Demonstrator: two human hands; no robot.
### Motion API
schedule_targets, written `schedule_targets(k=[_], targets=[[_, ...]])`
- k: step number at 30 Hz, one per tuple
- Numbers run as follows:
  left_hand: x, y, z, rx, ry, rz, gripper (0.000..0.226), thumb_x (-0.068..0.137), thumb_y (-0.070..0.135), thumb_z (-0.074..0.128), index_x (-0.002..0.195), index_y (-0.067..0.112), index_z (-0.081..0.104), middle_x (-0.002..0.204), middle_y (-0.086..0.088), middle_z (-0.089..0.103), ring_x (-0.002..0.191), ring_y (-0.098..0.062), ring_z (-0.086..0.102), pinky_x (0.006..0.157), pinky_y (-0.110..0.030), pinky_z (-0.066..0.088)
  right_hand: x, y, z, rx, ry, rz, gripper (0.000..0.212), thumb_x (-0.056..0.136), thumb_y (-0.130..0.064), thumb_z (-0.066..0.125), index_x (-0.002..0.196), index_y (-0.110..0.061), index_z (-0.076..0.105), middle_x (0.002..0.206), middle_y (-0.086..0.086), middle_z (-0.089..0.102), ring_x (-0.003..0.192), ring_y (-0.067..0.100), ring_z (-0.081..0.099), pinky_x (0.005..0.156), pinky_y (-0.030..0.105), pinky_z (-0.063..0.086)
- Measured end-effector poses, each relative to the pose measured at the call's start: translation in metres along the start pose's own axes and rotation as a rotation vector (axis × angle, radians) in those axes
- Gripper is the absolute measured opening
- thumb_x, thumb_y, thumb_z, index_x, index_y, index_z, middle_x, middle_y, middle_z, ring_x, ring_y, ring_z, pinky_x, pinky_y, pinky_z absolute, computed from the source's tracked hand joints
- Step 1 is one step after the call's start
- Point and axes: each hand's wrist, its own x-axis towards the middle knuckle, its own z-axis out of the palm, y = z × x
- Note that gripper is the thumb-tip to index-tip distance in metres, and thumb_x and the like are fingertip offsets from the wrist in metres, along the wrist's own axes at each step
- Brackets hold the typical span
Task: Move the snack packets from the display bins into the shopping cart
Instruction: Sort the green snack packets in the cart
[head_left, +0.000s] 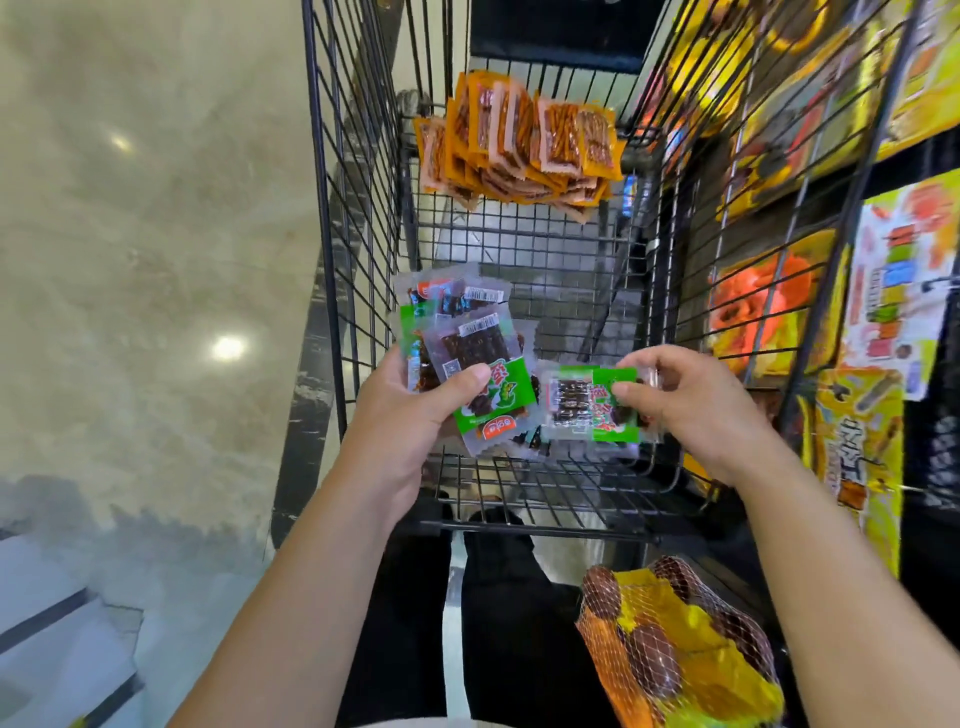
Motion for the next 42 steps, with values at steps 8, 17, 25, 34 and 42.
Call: schedule_targets(k=[8,17,25,34,42], targets=[[-0.067,0.082,0.005,0.067,-0.081,0.096,0.057,0.070,0.033,0.098,0.117,0.045,0.069,0.117,0.002,0.080,0.096,-0.025,0.081,0.069,-0.038,0.066,-0.108,-0.083,-0.038,0.239,0.190,-0.175,0.031,0.084,-0.023,0.085,0.108,-0.041,0.074,0.102,-0.009,0.075,0.094,0.014,0.070,0.083,0.031,0.055],[-0.164,0.181,0.037,0.219,-0.415,0.270,0.113,0.037,0.070,0.100,0.140,0.045,0.060,0.152,0.004,0.060,0.131,-0.028,0.064,0.107,-0.063,0.052,-0.278,-0.147,-0.063,0.569,0.554,-0.269,0.041,0.075,-0.032,0.087,0.113,-0.023,0.076,0.108,0.010,0.077,0.091,0.027,0.073,0.081,0.048,0.061],[-0.243,0.210,0.108,0.351,-0.768,0.336,0.069,0.058,0.037,0.093,0.122,0.046,0.069,0.125,0.005,0.077,0.101,-0.017,0.079,0.080,-0.034,0.066,-0.426,-0.145,-0.070,0.716,0.950,-0.380,0.030,0.077,-0.019,0.083,0.107,-0.023,0.077,0.109,0.026,0.072,0.096,0.036,0.068,0.090,0.066,0.054],[-0.354,0.142,0.215,0.571,-1.106,0.382,0.062,0.065,0.029,0.089,0.121,0.014,0.069,0.113,-0.010,0.080,0.096,-0.028,0.079,0.084,-0.046,0.064,-0.584,-0.056,-0.070,0.804,1.365,-0.326,0.023,0.086,-0.002,0.076,0.106,-0.013,0.075,0.104,0.020,0.076,0.090,0.033,0.072,0.077,0.047,0.062],[-0.464,0.004,0.297,0.748,-1.358,0.354,0.032,0.081,0.014,0.089,0.106,0.029,0.076,0.110,-0.006,0.082,0.095,-0.027,0.080,0.067,-0.039,0.065,-0.719,0.076,-0.073,0.649,1.554,-0.113,0.023,0.084,-0.023,0.083,0.102,-0.036,0.079,0.074,-0.010,0.065,0.075,0.013,0.059,0.066,0.031,0.042]])
